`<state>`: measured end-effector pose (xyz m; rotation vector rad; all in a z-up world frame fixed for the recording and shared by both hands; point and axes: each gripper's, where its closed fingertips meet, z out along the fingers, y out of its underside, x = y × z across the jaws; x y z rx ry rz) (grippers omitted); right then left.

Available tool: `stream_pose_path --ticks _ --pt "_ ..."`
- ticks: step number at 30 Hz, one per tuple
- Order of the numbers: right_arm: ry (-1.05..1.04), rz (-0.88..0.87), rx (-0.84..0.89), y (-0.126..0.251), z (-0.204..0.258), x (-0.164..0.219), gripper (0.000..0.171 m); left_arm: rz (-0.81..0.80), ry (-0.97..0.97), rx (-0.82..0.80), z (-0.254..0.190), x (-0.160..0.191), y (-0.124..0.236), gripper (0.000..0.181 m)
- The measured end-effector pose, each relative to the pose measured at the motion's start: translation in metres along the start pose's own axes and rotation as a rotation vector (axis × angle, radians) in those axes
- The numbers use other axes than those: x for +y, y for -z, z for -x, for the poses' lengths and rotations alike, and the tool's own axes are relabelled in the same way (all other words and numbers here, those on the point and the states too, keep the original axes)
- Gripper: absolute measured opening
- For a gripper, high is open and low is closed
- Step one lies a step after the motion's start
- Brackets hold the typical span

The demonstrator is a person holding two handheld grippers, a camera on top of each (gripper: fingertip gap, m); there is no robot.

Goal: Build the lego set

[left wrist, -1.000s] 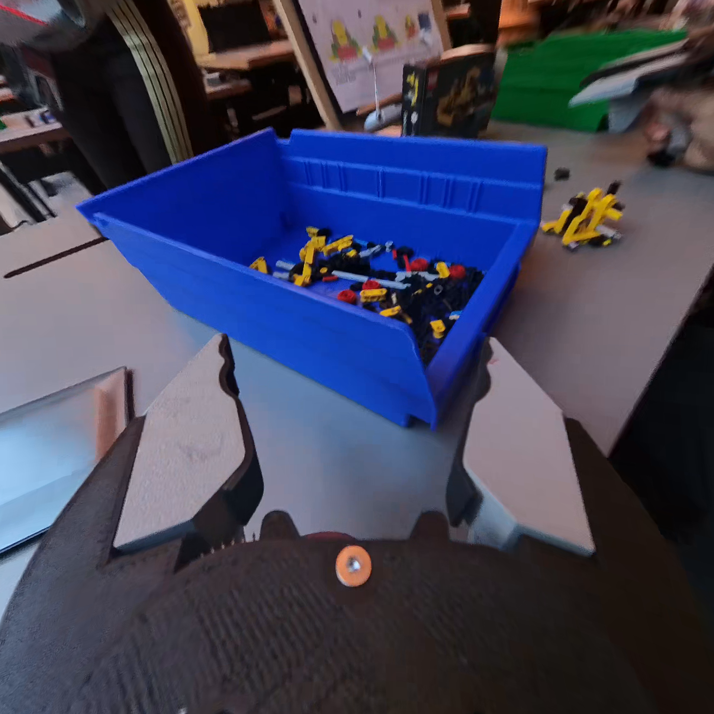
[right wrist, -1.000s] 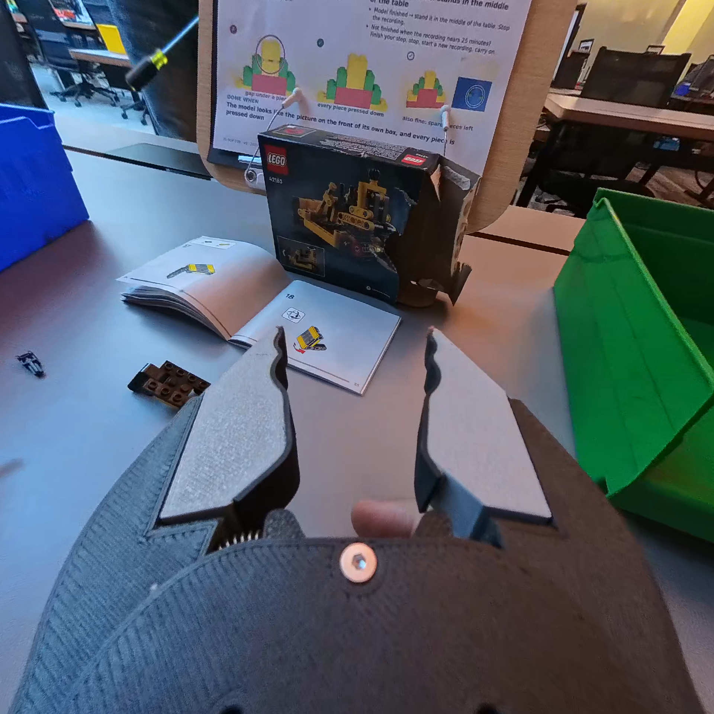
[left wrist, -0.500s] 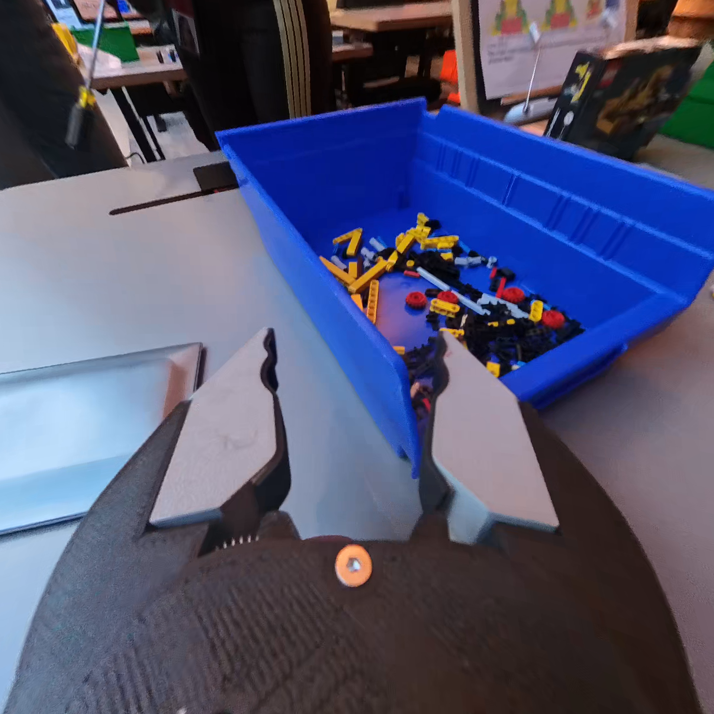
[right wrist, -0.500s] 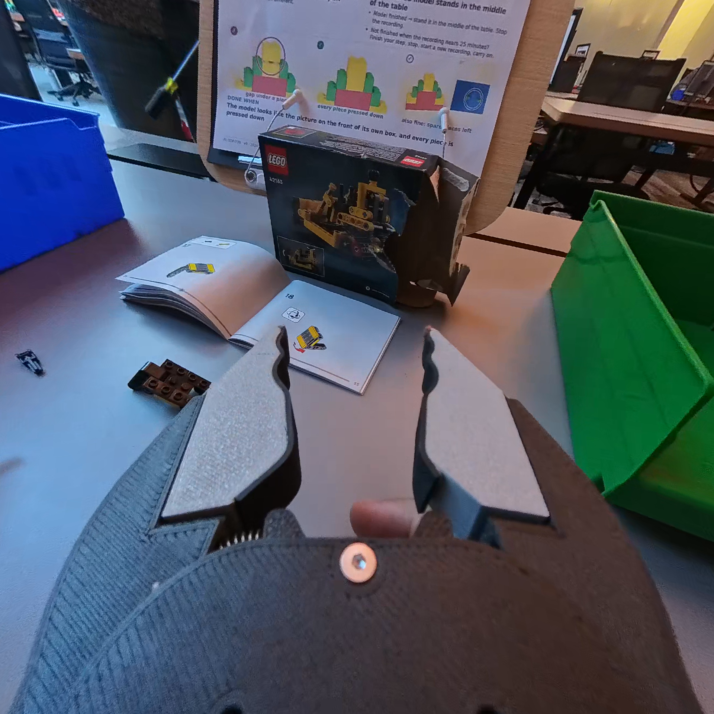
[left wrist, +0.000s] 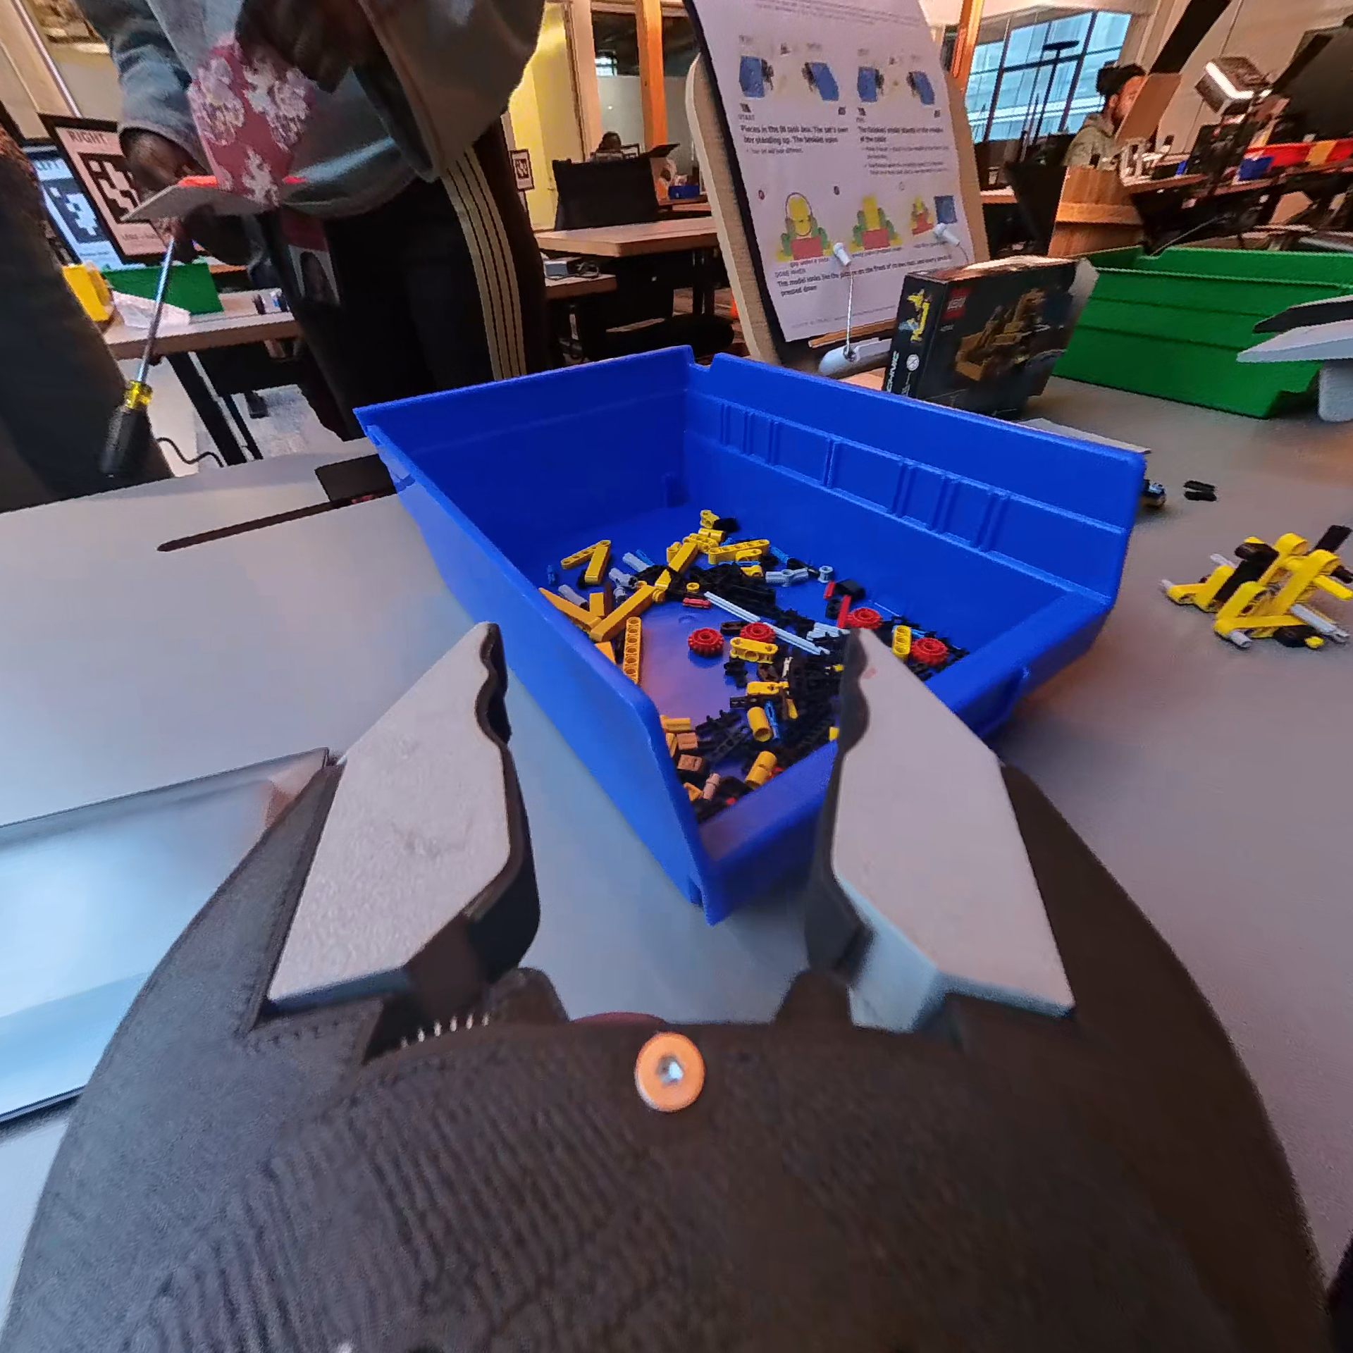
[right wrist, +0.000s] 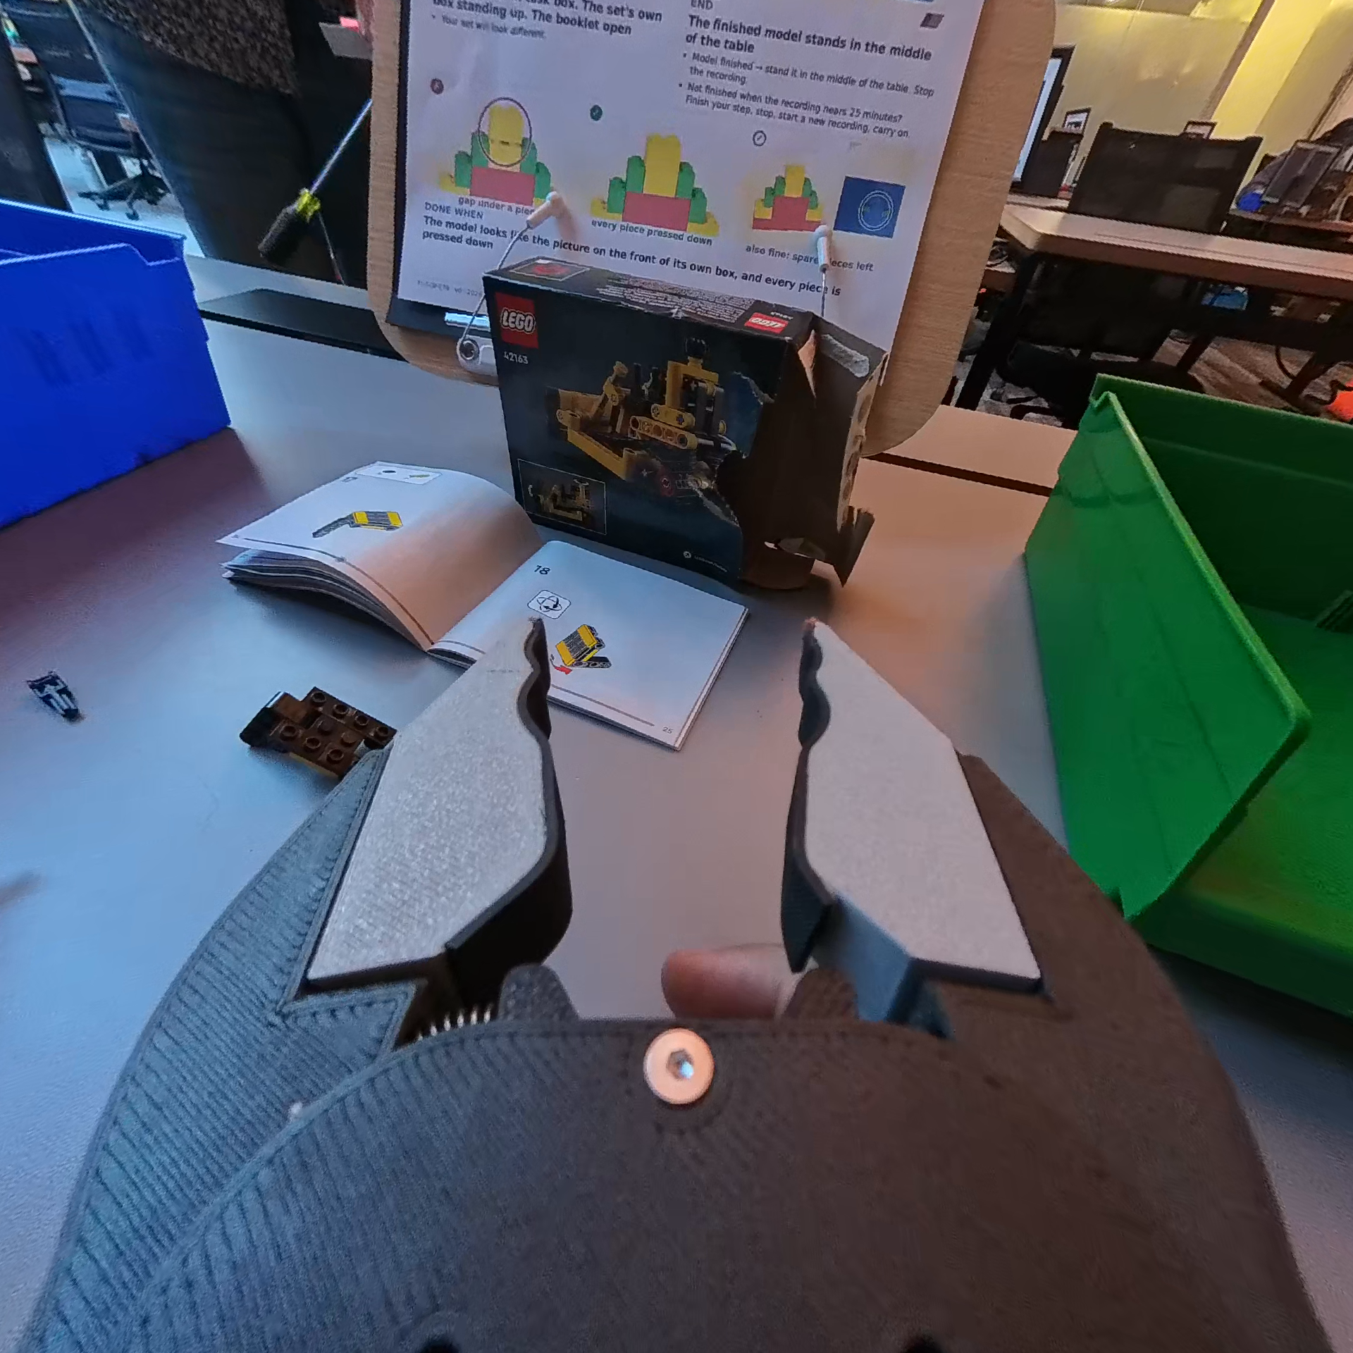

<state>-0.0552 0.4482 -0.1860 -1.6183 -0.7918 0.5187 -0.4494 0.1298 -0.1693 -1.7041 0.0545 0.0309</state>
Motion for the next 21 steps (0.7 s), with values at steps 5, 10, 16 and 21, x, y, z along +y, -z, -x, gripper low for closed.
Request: stream_pose_path --ticks 5,10,16,21 --pt "-0.009 -0.005 -0.002 0.001 -0.001 -0.001 0.066 -0.115 -0.053 0.079 -0.016 -0.022 0.018 0.078" --pt "-0.018 -0.016 -0.01 0.002 -0.001 -0.002 0.065 -0.01 -0.228 0.336 -0.074 -0.013 0.031 0.028" --pt "-0.003 -0.013 -0.014 0.001 0.001 -0.002 0.065 0.322 -0.395 0.327 -0.102 0.049 0.002 0.0" --pt "-0.01 -0.014 -0.012 0.002 0.0 -0.002 0.065 0.349 -0.374 0.3 -0.113 0.053 -0.024 0.0"
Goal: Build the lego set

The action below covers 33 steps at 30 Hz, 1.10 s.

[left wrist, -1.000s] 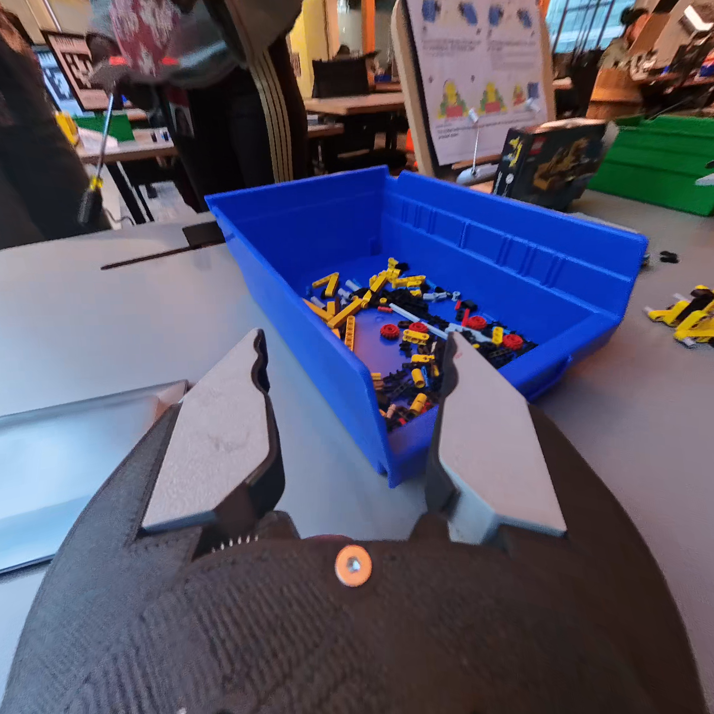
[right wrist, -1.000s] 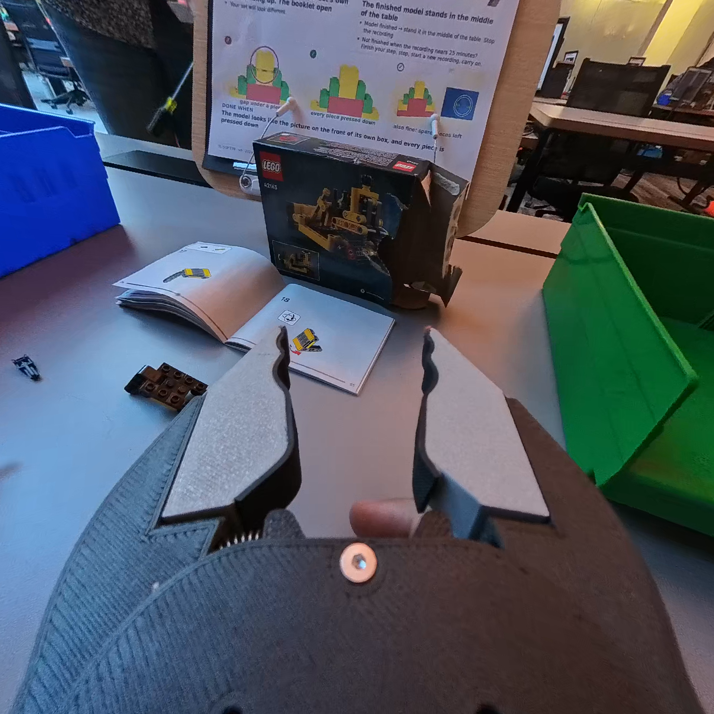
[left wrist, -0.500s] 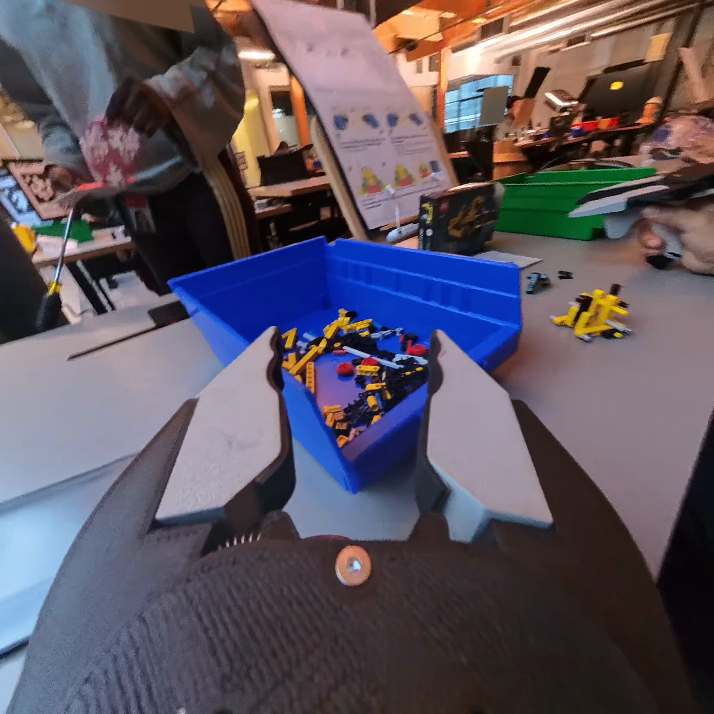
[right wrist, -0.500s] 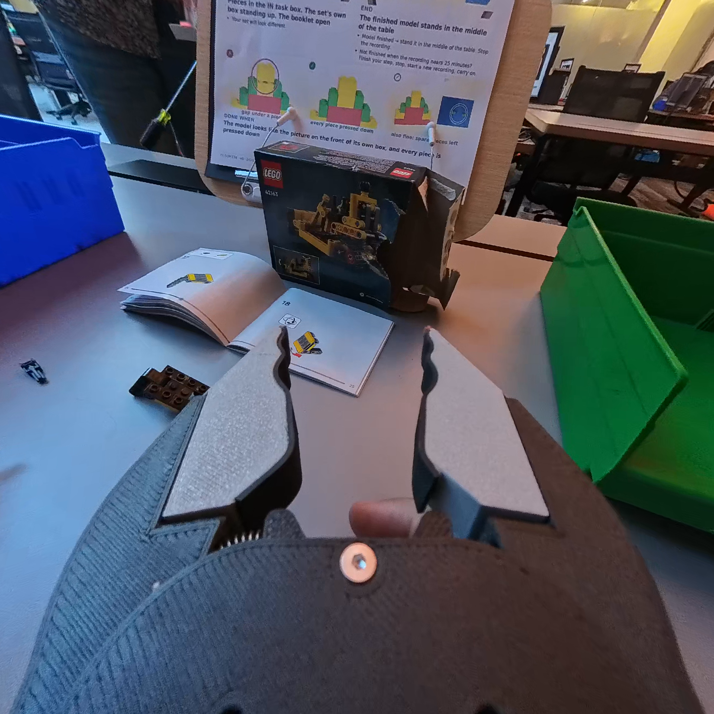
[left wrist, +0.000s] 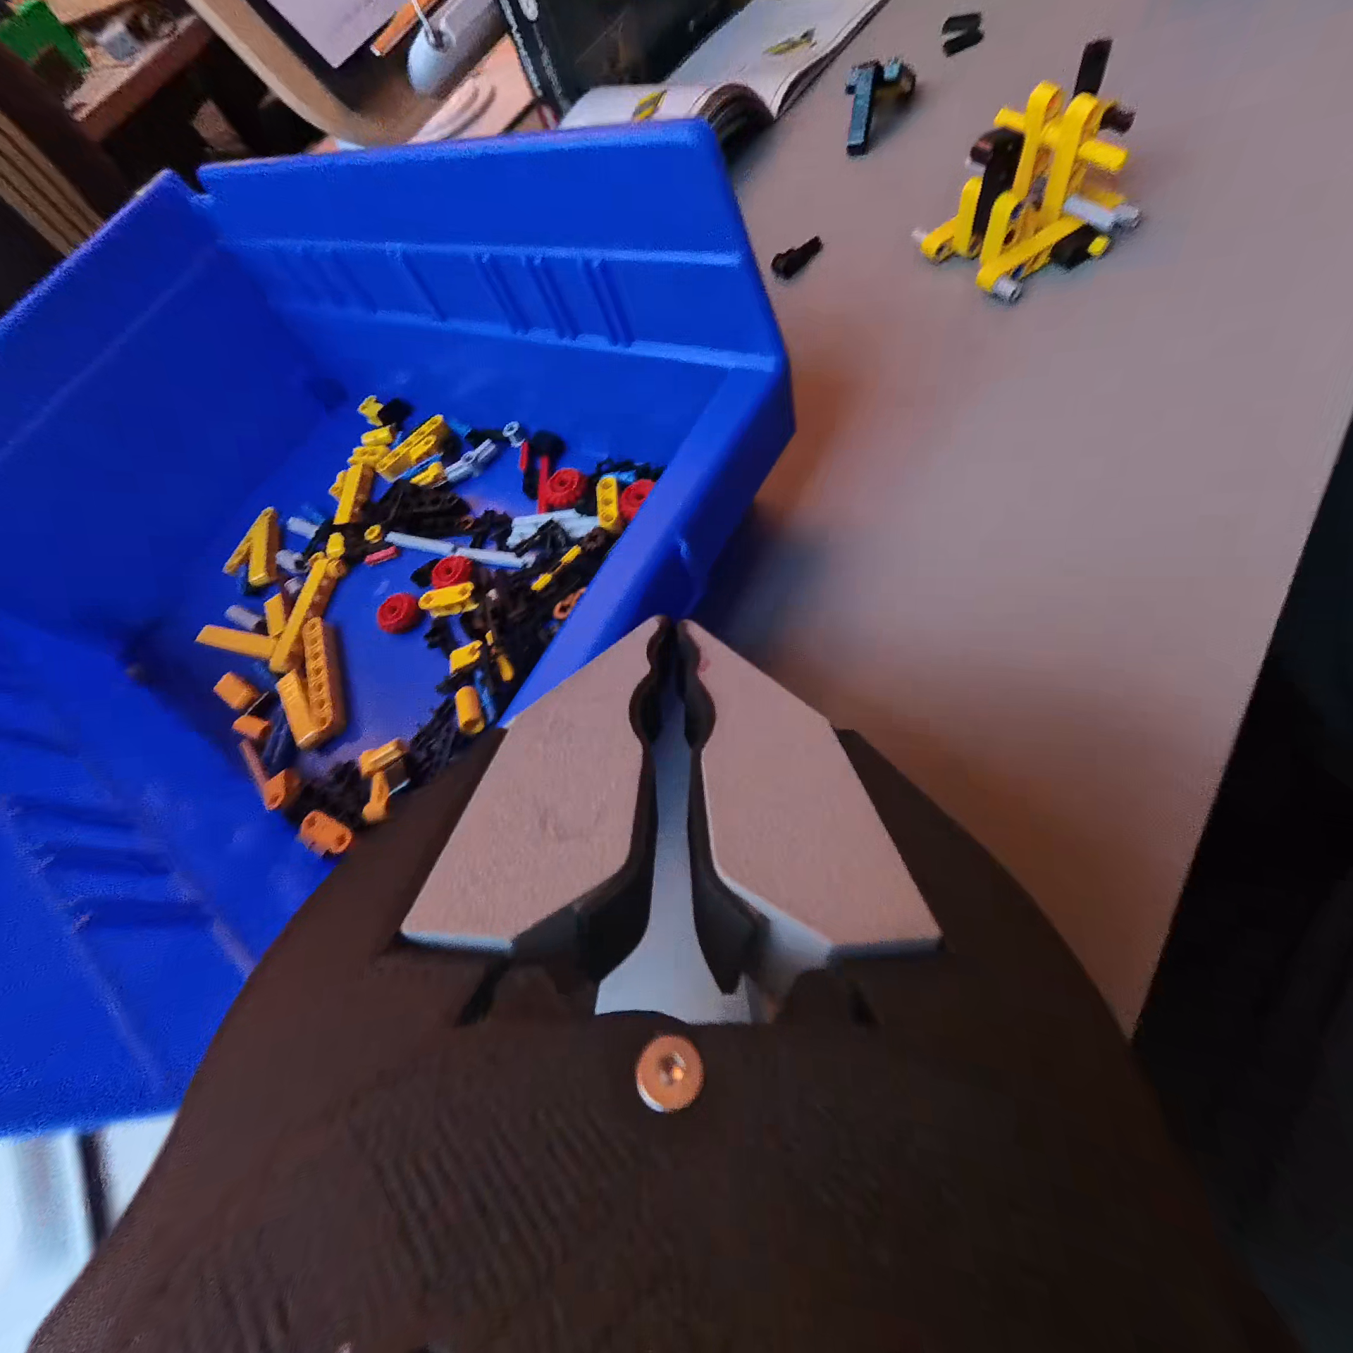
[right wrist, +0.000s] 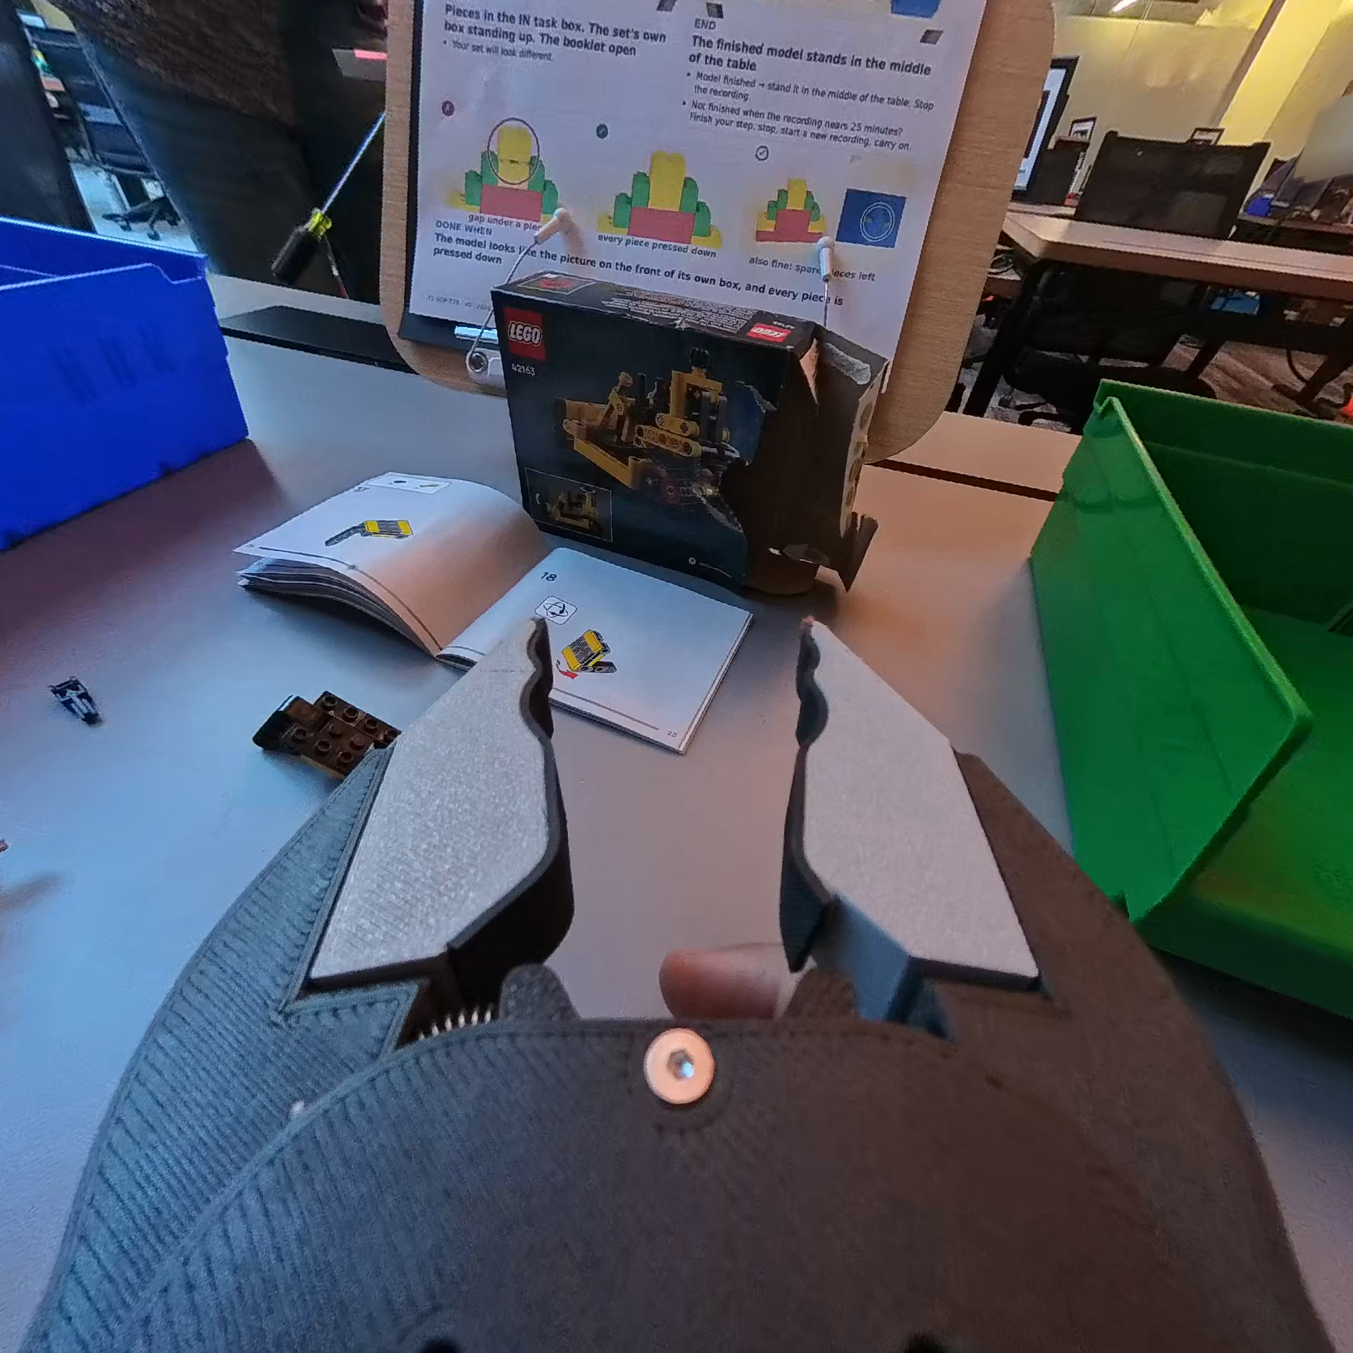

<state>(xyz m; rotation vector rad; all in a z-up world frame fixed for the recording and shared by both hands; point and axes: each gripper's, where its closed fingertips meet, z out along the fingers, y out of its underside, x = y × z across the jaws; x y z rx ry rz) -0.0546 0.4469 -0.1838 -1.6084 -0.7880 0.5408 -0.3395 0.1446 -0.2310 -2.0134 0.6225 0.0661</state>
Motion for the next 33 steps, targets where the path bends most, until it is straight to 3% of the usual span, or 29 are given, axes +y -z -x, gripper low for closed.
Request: stream_pose_path --ticks 5,8,10,16,23,26,33 --pt "0.015 0.007 0.003 -0.001 0.001 0.001 0.065 -0.02 0.016 0.028 -0.001 -0.014 -0.02 0.0" --pt "0.018 0.013 0.002 -0.001 0.001 0.002 0.066 -0.111 0.011 0.03 0.001 -0.029 -0.019 0.0" --pt "0.013 0.018 -0.008 -0.001 0.002 0.002 0.067 -0.245 0.017 0.023 0.004 -0.045 -0.005 0.012" --pt "0.026 0.037 -0.069 -0.003 0.012 0.005 0.068 -0.548 0.175 0.005 0.028 -0.071 0.043 0.007" --pt "0.086 0.053 -0.14 -0.003 0.029 0.008 0.059 -0.581 0.241 -0.117 0.053 -0.068 0.049 0.001" --pt "0.098 0.063 -0.17 -0.003 0.034 0.009 0.048 -0.543 0.252 -0.123 0.056 -0.064 0.044 0.021" --pt "0.132 0.074 -0.208 -0.003 0.043 0.012 0.041 -0.517 0.246 -0.068 0.046 -0.064 0.035 0.026"
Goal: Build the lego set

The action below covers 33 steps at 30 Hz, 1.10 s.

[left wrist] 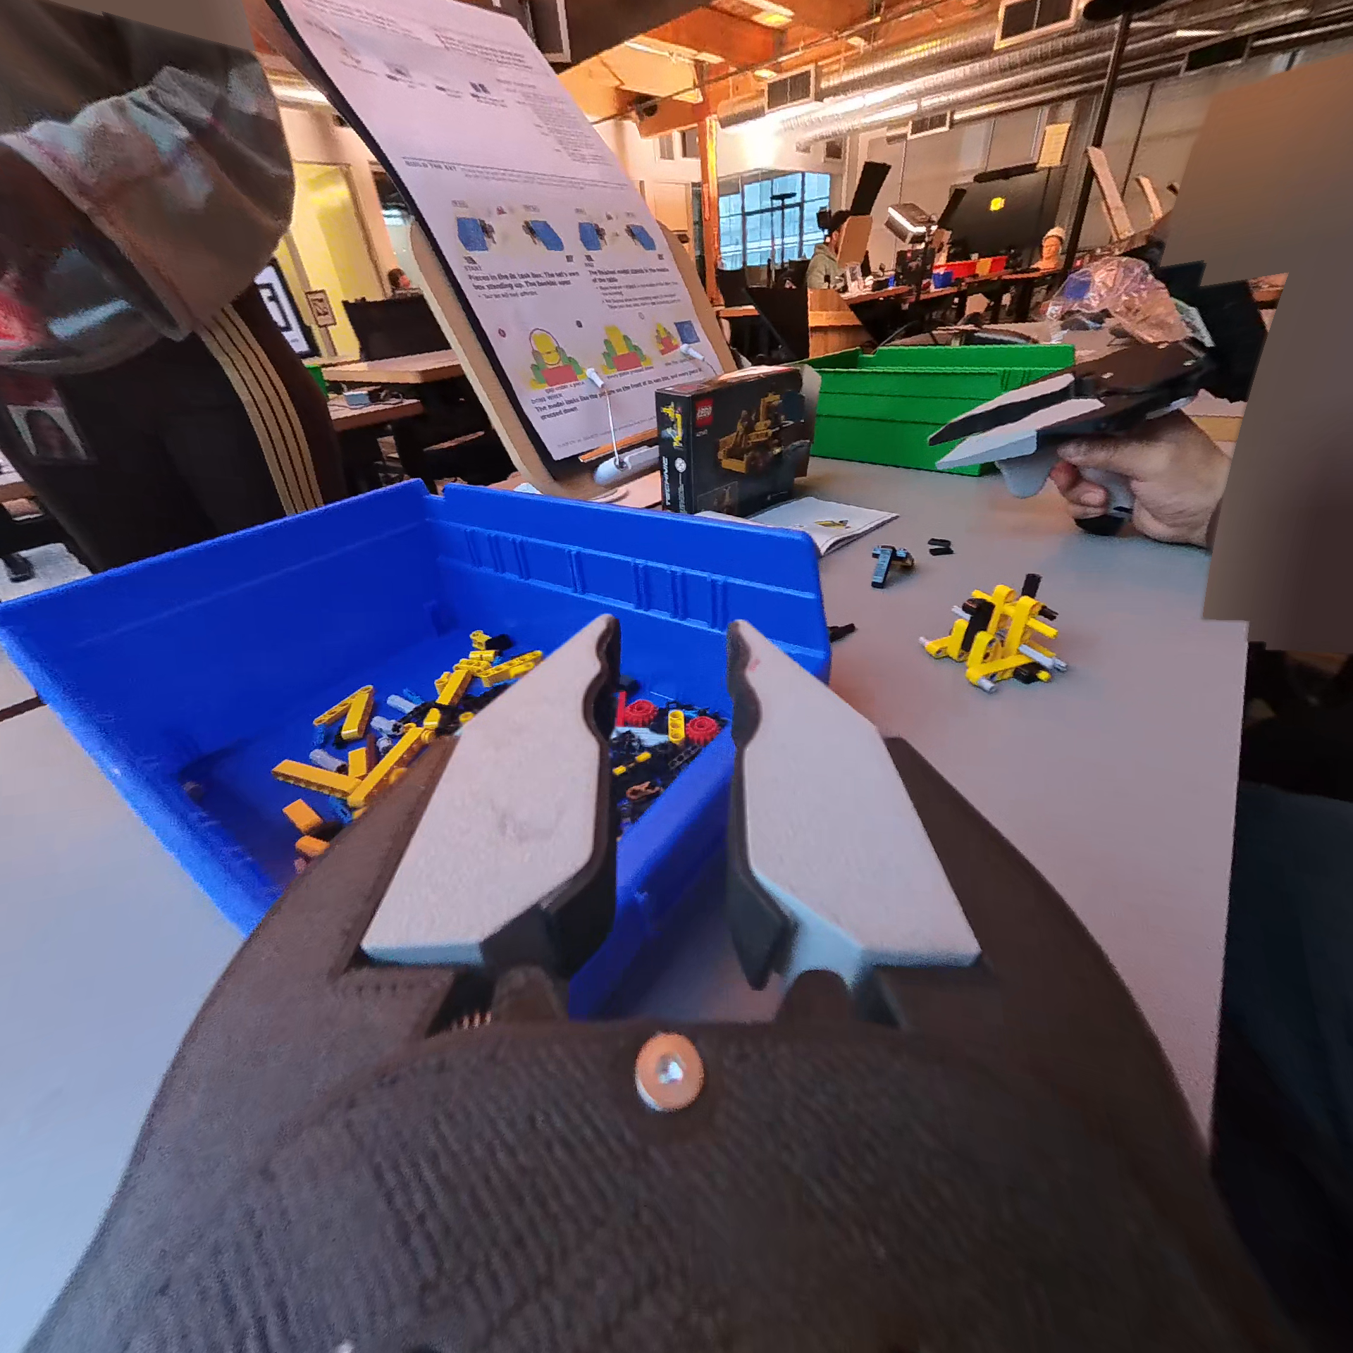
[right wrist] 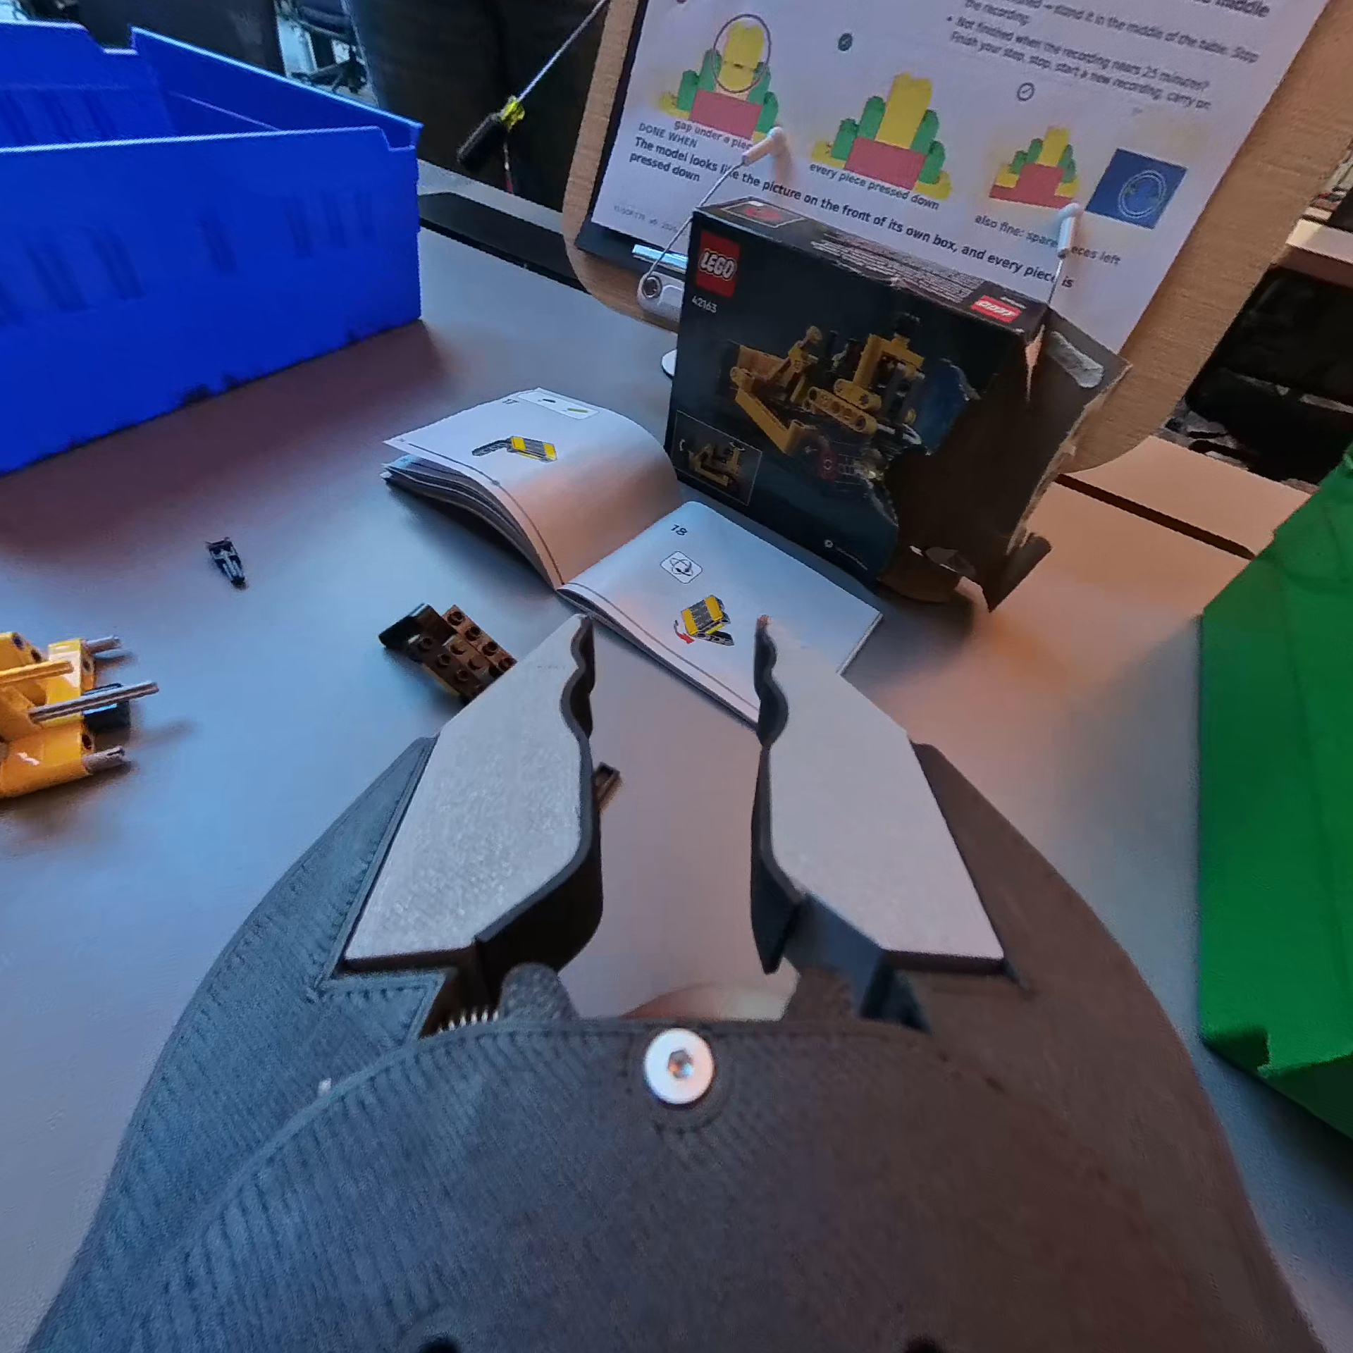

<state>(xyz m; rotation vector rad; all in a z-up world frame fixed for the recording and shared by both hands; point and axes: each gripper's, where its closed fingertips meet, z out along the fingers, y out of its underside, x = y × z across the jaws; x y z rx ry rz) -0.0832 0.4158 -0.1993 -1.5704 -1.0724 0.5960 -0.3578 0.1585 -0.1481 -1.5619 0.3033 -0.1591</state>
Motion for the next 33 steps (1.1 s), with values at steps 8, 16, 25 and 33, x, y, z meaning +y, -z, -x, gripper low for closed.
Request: stream_pose_path --ticks 8,16,25,33 --pt "0.038 0.023 -0.086 -0.001 0.025 0.002 0.041 0.1 -0.074 0.033 -0.018 0.017 -0.009 0.029" --pt "0.057 0.05 -0.122 -0.003 0.033 0.005 0.035 0.155 -0.097 0.011 -0.017 0.026 -0.013 0.036" --pt "0.071 0.081 -0.156 -0.009 0.037 0.009 0.03 0.126 -0.057 -0.016 -0.007 0.022 -0.009 0.036" --pt "0.048 0.013 -0.135 -0.002 0.032 0.001 0.03 0.134 -0.087 0.001 -0.014 0.022 -0.01 0.035"
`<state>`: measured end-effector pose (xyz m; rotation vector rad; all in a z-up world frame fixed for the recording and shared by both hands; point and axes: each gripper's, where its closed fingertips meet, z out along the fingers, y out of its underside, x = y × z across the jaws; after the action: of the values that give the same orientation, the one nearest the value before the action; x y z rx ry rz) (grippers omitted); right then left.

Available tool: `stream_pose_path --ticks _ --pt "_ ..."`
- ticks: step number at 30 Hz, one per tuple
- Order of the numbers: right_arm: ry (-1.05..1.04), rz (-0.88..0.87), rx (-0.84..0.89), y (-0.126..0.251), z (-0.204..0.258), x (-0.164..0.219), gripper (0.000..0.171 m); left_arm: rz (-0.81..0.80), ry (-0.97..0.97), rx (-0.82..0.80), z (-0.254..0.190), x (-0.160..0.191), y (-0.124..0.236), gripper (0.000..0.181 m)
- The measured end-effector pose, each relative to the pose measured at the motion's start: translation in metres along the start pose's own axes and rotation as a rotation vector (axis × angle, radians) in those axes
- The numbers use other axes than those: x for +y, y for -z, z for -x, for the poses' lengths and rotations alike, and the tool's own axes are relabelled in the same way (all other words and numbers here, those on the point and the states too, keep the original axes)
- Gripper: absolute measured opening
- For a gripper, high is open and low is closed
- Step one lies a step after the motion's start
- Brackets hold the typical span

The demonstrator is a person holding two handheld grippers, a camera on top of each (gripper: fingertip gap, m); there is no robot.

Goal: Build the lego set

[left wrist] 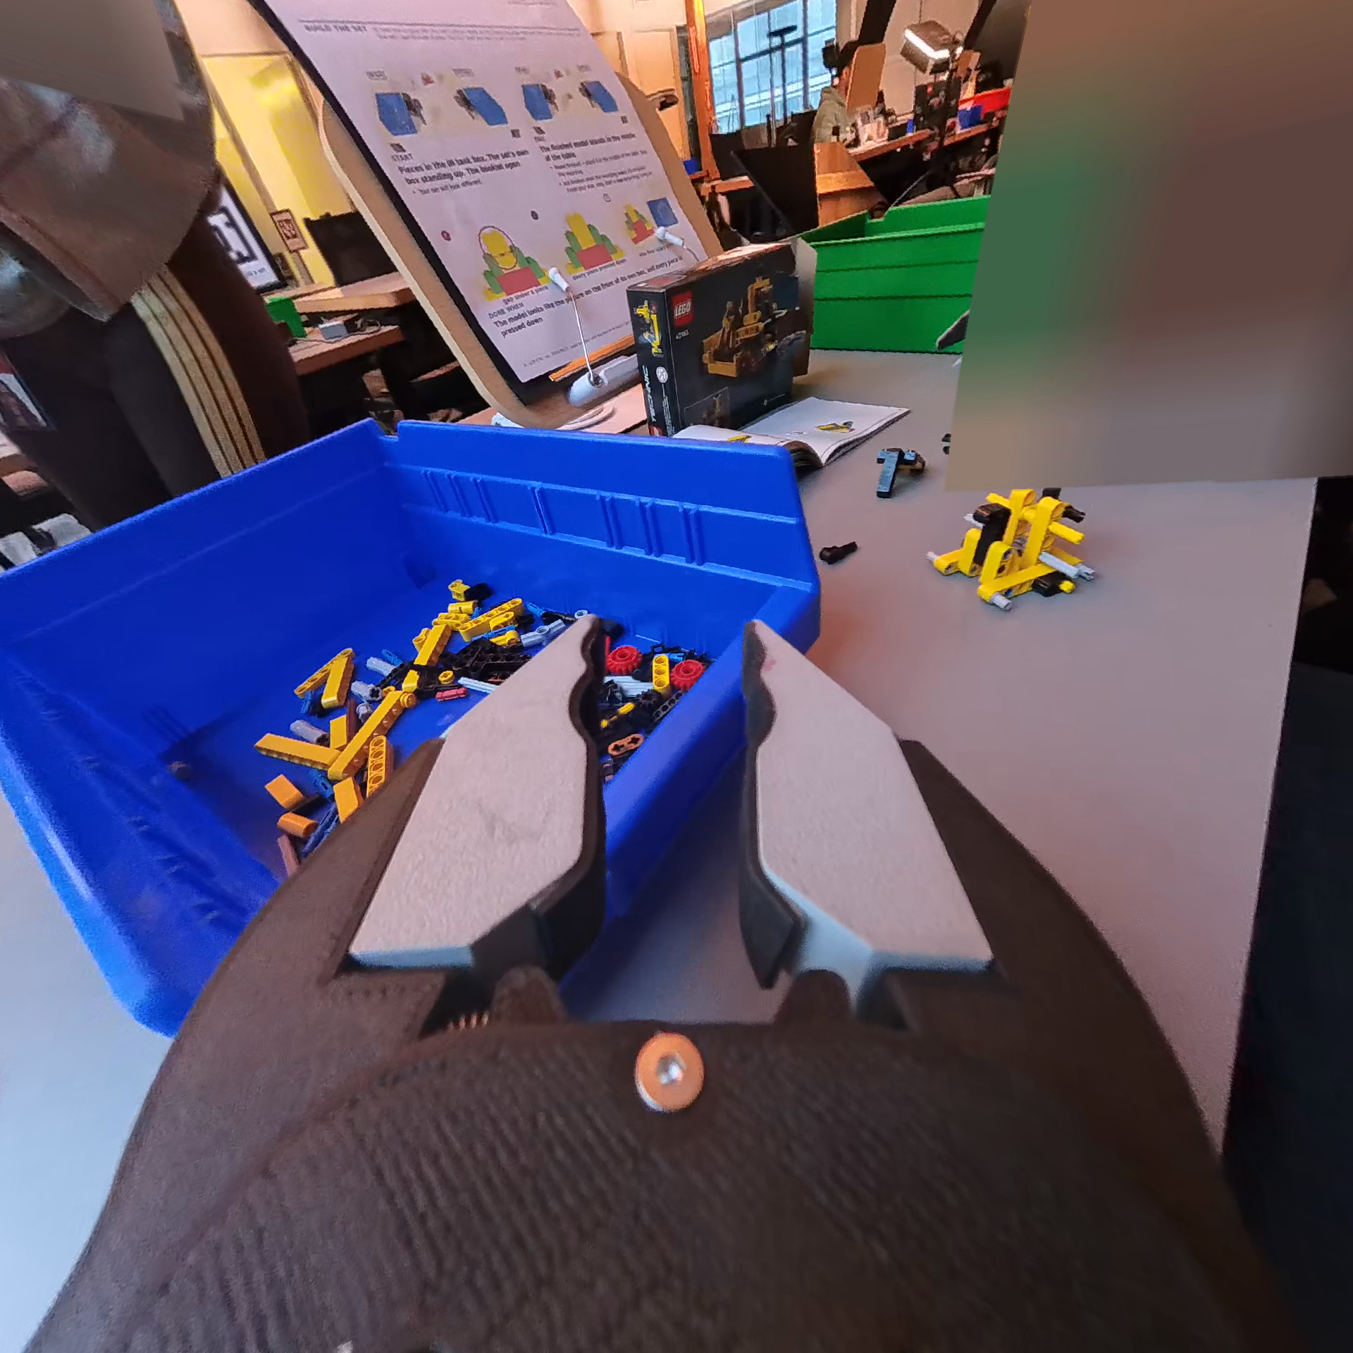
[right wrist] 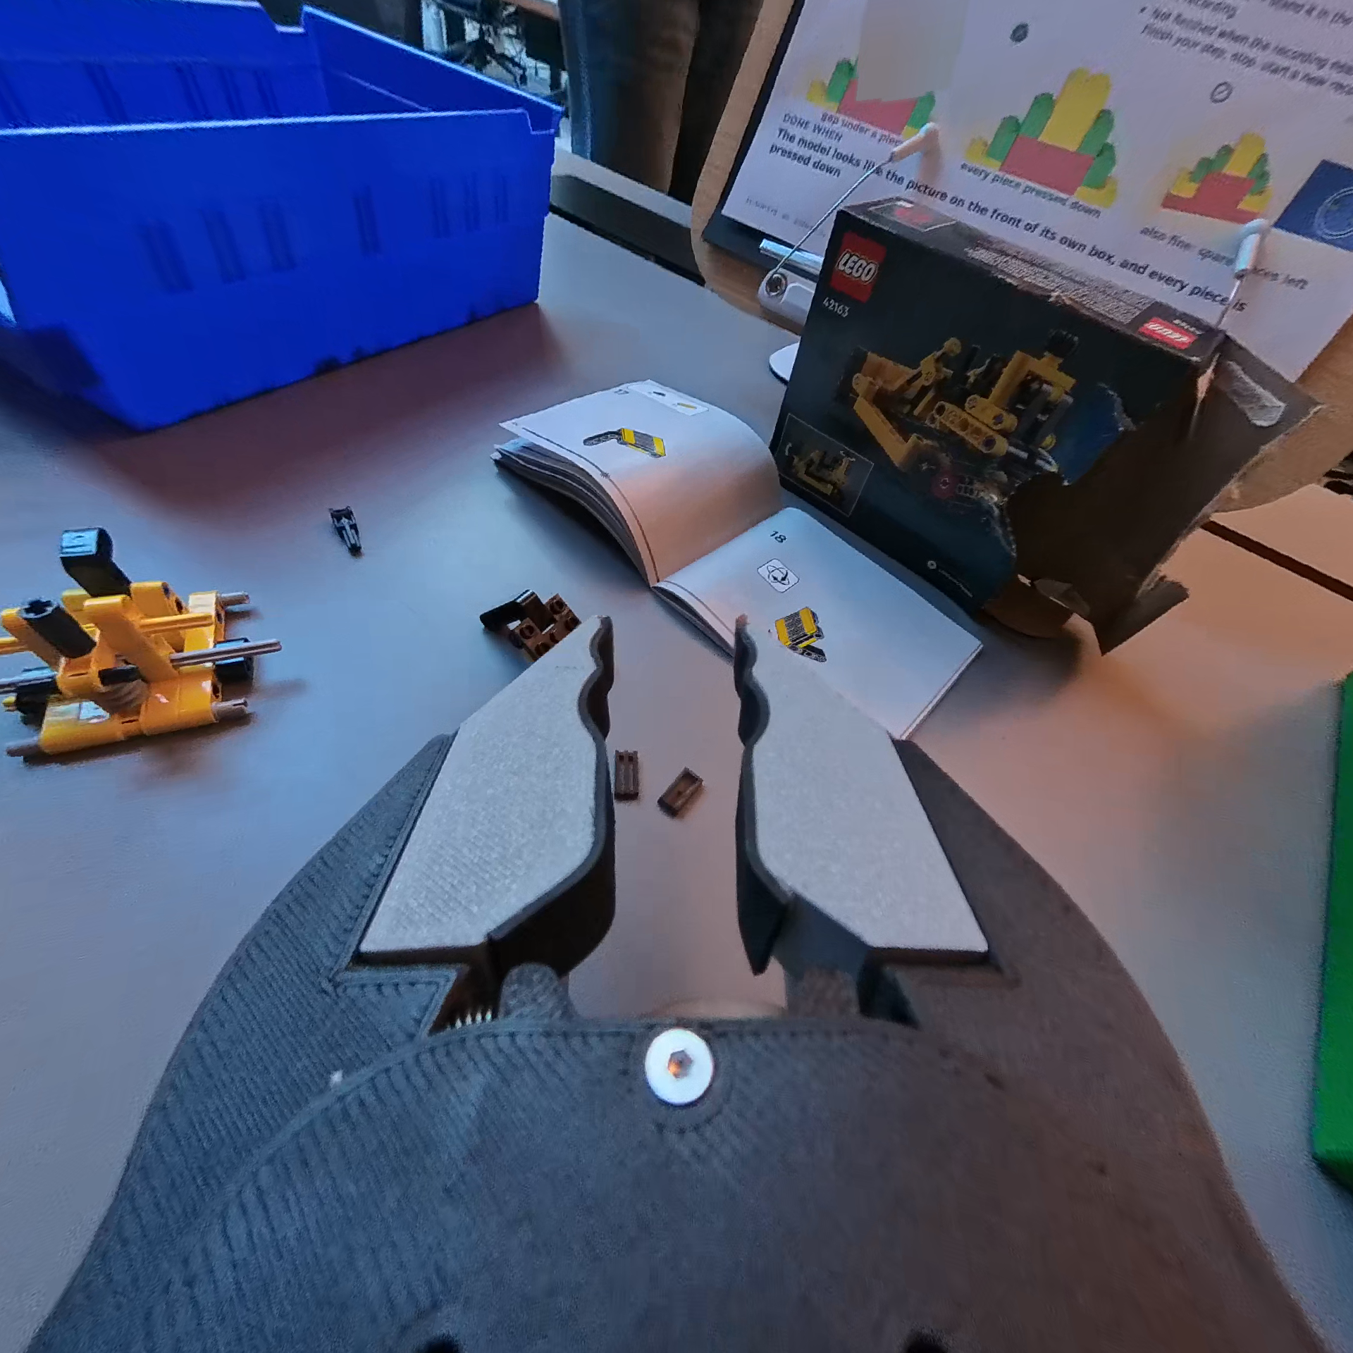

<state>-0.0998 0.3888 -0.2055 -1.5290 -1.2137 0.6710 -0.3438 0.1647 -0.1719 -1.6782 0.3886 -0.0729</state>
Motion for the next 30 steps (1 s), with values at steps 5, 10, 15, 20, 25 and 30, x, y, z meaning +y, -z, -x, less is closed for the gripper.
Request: stream_pose_path --ticks 5,10,15,20,25,30 --pt "0.011 0.003 -0.029 0.0 0.005 0.0 0.032 -0.002 -0.038 0.005 -0.005 -0.001 0.0 0.033" --pt "0.066 0.042 -0.063 -0.005 0.015 0.005 0.035 -0.023 -0.083 0.036 -0.016 -0.006 0.003 0.032" --pt "0.112 0.054 -0.047 -0.007 0.018 0.006 0.036 0.035 -0.17 0.047 -0.028 0.004 -0.003 0.032" --pt "0.161 0.073 -0.031 -0.009 0.021 0.009 0.036 0.066 -0.226 0.048 -0.033 0.009 -0.006 0.031" --pt "0.224 0.109 -0.031 -0.013 0.027 0.014 0.036 0.067 -0.223 0.049 -0.033 0.009 -0.006 0.031" --pt "0.274 0.133 -0.03 -0.015 0.031 0.017 0.036 0.072 -0.224 0.05 -0.033 0.01 -0.007 0.031"
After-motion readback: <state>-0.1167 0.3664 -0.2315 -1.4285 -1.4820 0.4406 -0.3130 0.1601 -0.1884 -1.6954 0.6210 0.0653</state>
